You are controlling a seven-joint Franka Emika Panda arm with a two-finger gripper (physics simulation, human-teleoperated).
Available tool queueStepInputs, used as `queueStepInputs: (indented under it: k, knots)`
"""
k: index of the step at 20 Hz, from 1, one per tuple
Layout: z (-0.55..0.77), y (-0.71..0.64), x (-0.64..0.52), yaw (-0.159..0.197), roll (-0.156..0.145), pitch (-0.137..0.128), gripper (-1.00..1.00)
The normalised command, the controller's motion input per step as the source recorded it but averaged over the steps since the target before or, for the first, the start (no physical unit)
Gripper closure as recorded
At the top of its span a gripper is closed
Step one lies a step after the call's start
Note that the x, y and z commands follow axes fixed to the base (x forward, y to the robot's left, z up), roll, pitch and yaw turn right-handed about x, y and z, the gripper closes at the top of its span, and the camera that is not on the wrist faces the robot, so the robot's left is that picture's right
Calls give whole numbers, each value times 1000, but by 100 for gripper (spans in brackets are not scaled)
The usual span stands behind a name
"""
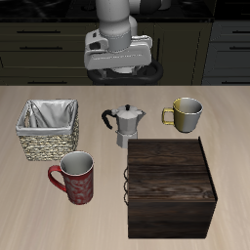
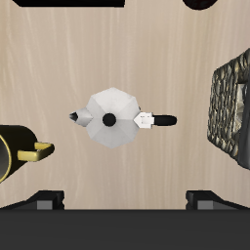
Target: Place the moka pot in the basket
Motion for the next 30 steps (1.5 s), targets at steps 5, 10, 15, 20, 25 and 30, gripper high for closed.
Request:
queueStepInputs:
  k: [5, 10, 15, 20, 25, 30]
  knots:
    - [1, -125, 230, 6, 2, -2, -100]
    - [-42, -65, 153, -25, -4, 16, -100]
    - [-139, 205, -27, 7, 22, 10, -100]
    - [-16, 139, -58, 18, 7, -46, -100]
    - [-115, 104, -42, 31, 16, -20, -100]
    - [-115, 21, -27, 14, -8, -33, -100]
